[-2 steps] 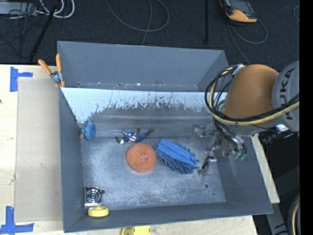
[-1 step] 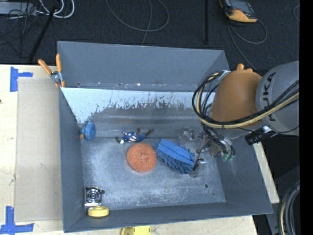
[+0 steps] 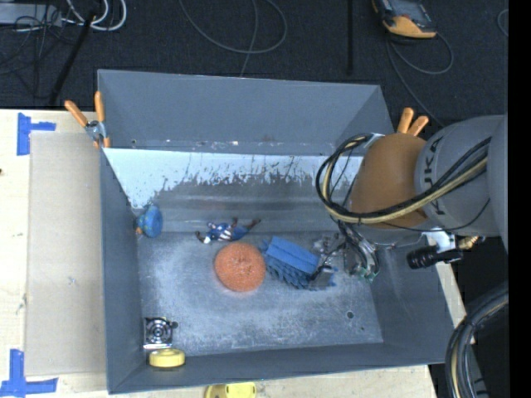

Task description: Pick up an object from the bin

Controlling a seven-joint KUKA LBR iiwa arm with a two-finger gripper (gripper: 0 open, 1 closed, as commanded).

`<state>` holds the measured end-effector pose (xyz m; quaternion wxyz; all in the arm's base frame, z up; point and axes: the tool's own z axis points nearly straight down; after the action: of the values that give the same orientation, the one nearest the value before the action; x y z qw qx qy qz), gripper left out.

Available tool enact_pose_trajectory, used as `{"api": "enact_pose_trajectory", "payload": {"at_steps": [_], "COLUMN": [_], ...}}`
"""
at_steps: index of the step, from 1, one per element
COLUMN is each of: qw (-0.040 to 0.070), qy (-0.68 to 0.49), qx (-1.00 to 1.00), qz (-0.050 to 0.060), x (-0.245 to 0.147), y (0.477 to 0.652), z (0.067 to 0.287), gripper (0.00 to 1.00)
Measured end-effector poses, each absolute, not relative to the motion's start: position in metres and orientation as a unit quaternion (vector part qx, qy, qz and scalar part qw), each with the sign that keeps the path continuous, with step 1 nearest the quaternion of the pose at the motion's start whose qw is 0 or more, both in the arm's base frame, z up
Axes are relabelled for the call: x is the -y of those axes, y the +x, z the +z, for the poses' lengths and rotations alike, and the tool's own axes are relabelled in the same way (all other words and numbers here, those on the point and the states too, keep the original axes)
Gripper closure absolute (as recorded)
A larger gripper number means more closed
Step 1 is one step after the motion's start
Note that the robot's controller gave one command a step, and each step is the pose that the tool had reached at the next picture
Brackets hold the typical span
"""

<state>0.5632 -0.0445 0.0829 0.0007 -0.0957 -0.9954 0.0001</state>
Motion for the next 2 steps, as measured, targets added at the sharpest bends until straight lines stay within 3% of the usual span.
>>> {"api": "enact_pose_trajectory", "payload": {"at_steps": [1, 2], "qw": [0.001, -0.002], "qy": [-0.095, -0.087], "qx": [0.995, 0.996], "qz": [0.000, 0.000], "x": [0.044, 0.031], "y": [0.563, 0.540], "z": [0.083, 0.240], "gripper": [1.00, 1.00]}}
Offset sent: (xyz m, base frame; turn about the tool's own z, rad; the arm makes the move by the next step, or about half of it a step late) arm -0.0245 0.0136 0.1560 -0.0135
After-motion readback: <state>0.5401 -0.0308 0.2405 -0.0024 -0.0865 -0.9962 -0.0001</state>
